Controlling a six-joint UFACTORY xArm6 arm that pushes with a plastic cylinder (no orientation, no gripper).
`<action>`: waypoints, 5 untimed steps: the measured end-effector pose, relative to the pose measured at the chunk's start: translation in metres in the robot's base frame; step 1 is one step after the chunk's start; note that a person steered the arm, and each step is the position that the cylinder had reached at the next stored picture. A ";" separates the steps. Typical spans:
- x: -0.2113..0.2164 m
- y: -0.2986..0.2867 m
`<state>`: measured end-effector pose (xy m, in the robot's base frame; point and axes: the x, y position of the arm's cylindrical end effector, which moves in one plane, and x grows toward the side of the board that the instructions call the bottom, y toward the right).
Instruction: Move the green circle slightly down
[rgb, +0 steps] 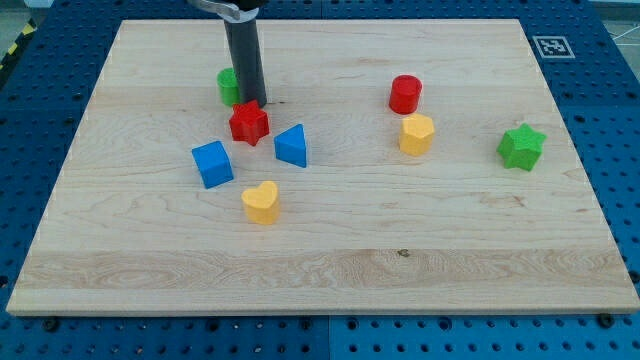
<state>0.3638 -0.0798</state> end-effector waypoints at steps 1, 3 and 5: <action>-0.002 0.016; -0.047 -0.002; -0.011 -0.074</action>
<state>0.3527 -0.1537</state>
